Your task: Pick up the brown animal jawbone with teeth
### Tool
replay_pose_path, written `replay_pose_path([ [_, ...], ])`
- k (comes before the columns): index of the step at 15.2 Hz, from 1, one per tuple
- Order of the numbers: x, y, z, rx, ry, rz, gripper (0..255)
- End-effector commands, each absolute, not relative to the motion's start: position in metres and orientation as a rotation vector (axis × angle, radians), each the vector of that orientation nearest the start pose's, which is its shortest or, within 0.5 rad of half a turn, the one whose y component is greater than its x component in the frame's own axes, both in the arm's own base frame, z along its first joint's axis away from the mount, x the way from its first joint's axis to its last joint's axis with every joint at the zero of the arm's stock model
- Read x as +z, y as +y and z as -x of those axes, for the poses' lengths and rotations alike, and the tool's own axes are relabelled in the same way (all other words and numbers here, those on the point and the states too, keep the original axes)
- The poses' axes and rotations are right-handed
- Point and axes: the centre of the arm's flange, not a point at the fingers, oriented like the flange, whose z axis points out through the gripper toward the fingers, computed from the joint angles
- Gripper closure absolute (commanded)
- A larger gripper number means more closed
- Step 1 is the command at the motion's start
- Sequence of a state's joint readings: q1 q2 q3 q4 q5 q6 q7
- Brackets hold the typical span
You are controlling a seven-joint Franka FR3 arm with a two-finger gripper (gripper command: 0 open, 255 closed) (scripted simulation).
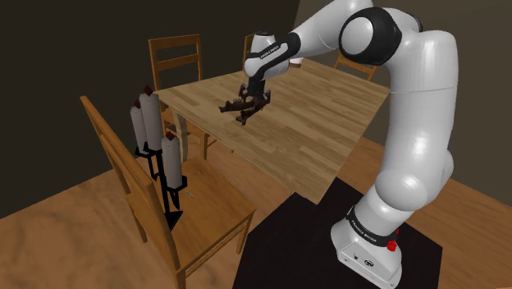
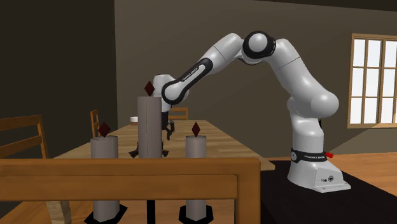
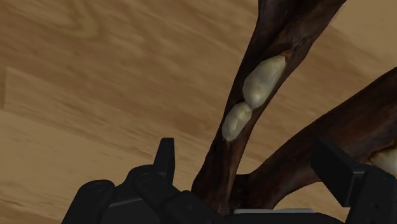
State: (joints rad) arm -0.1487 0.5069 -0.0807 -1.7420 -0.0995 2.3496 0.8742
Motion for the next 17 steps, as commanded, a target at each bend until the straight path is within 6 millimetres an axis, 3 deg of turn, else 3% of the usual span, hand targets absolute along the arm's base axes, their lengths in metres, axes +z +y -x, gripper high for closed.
replay_pose_path([
  [1,0.286,-0.150,-0.658,-0.213,1.575,2.796,0],
  [3,0.272,-0.150,-0.658,-0.213,1.575,2.796,0],
  [5,0.272,-0.150,-0.658,-0.213,1.575,2.796,0],
  [6,0.272,-0.150,-0.659,-0.213,1.575,2.796,255],
  [15,0.272,-0.150,-0.658,-0.213,1.575,2.796,255],
  [17,0.283,-0.150,-0.658,-0.213,1.575,2.796,255],
])
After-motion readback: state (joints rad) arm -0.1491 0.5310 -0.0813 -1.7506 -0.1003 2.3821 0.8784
